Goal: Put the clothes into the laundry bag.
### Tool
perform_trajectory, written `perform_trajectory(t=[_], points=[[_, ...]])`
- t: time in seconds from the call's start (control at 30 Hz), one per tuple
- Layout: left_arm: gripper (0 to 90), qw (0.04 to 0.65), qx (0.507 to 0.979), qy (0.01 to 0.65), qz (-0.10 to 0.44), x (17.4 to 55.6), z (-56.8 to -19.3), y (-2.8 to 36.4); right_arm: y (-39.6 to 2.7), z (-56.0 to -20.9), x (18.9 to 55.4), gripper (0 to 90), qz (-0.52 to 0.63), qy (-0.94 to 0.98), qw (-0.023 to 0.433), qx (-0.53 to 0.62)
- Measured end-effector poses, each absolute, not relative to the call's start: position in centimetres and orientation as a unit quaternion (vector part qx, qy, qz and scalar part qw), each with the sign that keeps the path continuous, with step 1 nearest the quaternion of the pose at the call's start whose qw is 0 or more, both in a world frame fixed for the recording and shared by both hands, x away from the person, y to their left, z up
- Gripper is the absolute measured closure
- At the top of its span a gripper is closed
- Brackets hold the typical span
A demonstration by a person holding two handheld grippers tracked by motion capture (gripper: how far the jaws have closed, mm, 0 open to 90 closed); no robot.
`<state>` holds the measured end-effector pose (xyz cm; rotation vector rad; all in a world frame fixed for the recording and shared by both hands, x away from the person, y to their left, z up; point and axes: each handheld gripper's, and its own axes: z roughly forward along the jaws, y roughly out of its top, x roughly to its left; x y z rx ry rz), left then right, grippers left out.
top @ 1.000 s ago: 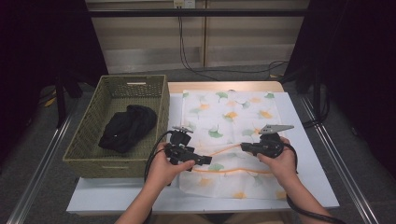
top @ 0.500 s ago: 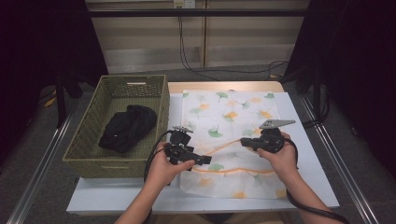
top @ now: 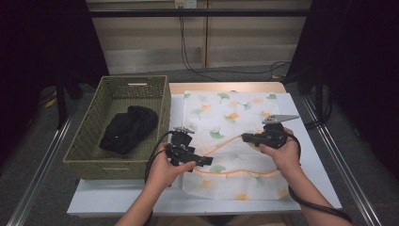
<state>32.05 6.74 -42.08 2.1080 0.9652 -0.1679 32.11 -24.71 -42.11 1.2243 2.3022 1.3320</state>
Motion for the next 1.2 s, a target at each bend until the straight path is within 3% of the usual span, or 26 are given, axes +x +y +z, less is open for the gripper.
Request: perform_trajectory(t=[1.2], points=[[10.6, 0.401, 0.832, 0.377, -0.067, 32.4, -41.8, 6.4, -24.6, -39.7, 33.0, 90.0, 0.472, 0.77, 0.117, 0.413]])
